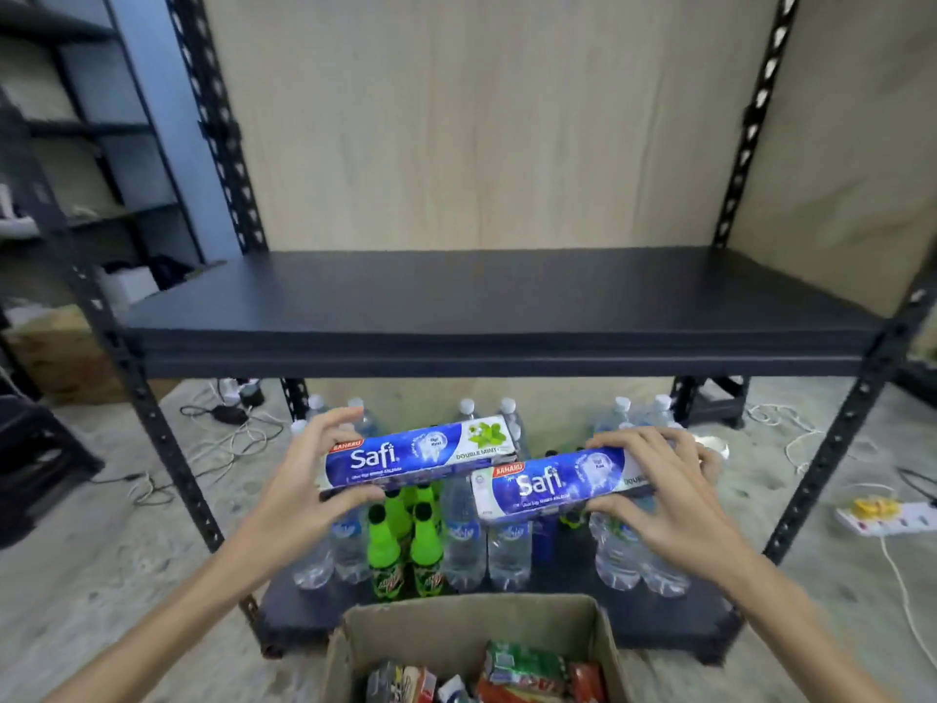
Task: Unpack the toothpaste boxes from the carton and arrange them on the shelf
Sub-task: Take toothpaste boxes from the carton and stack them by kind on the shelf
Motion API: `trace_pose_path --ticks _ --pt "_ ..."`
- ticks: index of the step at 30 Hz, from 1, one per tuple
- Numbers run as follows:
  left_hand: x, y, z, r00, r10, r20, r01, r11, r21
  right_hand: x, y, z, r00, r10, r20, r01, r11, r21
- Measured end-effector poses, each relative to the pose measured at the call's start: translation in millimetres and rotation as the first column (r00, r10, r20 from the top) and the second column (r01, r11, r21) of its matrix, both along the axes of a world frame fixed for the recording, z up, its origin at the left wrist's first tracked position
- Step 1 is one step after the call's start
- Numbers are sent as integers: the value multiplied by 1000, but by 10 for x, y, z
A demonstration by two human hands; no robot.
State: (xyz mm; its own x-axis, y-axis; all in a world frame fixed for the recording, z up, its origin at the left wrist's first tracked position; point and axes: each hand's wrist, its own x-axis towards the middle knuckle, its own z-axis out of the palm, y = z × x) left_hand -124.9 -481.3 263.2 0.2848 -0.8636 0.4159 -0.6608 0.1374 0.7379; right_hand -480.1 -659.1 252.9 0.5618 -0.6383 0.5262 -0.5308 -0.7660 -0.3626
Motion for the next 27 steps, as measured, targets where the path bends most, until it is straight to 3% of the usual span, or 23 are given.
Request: trace_pose_path --ticks 8,13,15,17,21,27 --pt "51 -522 1044 992 26 123 -10 992 -127 -215 -480 987 986 -75 147 95 986 -137" --pt "274 -1124 1334 979 44 201 -27 996 -88 -249 -1029 1304 962 -155 226 176 981 -77" --pt "354 -1462 1426 964 43 262 -42 999 -7 -191 -1391 1369 966 -206 157 213 977 -25" --pt "487 -2410 1457 964 37 262 -48 998 32 -118 -2289 1367 946 -296 131 292 955 48" --pt "825 -3127 1295 978 -2 207 -35 984 174 131 -3079 1356 953 -296 -57 302 929 214" --pt "915 -3372 1309 961 -10 276 -23 993 117 331 -3241 1430 959 -276 -61 282 950 136"
